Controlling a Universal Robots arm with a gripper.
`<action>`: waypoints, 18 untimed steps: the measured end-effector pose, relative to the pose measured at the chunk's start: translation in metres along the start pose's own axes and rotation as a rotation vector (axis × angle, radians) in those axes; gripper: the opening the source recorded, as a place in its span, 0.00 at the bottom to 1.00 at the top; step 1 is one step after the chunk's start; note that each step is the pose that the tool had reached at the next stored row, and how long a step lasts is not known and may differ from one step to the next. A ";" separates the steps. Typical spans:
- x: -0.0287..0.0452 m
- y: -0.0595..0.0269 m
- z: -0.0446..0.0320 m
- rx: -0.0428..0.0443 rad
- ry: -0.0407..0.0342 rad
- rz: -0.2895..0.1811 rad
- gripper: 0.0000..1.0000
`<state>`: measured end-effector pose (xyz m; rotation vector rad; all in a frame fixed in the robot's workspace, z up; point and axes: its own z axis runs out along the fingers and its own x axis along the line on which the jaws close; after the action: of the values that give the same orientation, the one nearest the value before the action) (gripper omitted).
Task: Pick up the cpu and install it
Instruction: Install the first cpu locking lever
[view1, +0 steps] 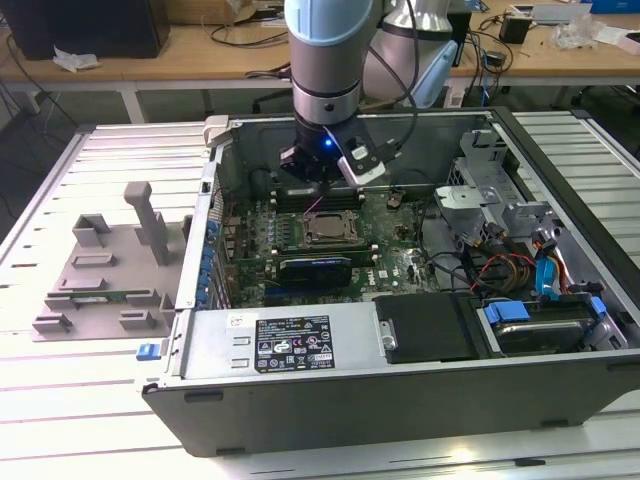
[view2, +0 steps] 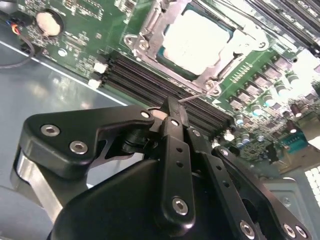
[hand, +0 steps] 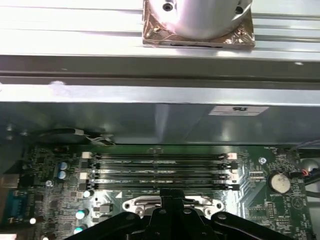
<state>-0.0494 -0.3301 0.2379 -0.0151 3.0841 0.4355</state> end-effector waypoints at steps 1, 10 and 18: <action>-0.0011 -0.0001 0.0001 0.0000 0.0000 0.001 0.11; -0.0009 -0.0033 0.0115 0.0002 -0.0174 -0.004 0.11; -0.0004 -0.0055 0.0215 0.0004 -0.0280 -0.007 0.11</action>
<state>-0.0484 -0.3294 0.2157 -0.0200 3.0556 0.4310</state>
